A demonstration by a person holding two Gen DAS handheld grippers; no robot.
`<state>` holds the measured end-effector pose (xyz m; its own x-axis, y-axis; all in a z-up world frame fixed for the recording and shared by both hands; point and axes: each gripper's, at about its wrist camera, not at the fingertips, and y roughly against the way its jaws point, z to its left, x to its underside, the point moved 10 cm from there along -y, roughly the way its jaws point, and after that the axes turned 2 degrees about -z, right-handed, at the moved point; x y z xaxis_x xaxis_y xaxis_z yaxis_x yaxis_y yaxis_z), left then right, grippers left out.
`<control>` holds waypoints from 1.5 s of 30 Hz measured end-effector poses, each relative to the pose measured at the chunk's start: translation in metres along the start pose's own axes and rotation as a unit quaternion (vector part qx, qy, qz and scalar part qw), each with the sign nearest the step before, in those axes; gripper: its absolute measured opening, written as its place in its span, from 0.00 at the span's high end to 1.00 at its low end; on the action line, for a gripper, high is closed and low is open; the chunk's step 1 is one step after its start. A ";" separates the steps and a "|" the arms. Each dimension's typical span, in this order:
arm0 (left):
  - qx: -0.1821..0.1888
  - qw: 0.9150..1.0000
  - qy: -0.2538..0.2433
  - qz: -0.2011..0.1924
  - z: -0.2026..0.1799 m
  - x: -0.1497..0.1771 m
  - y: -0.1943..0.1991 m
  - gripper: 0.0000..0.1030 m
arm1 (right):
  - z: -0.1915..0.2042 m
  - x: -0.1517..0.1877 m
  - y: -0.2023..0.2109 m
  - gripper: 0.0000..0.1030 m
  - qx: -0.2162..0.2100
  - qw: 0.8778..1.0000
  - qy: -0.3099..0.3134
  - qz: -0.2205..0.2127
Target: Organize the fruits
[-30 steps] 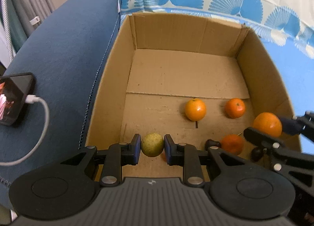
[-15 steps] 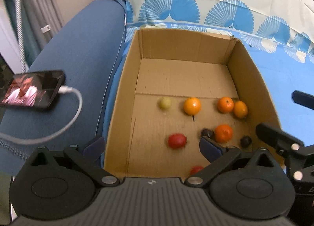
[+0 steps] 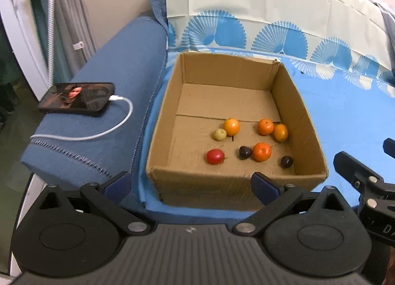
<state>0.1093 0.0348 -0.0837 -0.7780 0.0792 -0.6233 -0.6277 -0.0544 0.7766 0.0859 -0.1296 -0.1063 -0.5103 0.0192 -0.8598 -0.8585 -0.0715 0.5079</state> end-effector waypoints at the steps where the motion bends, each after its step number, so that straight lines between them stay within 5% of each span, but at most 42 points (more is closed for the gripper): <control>1: -0.003 1.000 -0.002 0.000 0.001 0.004 0.004 0.00 | 0.001 0.003 0.006 0.01 0.002 1.000 -0.002 -0.003; 45: -0.020 0.999 -0.006 0.031 0.007 0.022 -0.016 0.00 | 0.013 0.025 -0.003 0.01 -0.012 1.000 0.015 0.022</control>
<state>0.1027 0.0446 -0.1089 -0.8153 0.0867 -0.5725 -0.5788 -0.0986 0.8094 0.0754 -0.1156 -0.1289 -0.5447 -0.0138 -0.8385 -0.8340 -0.0965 0.5433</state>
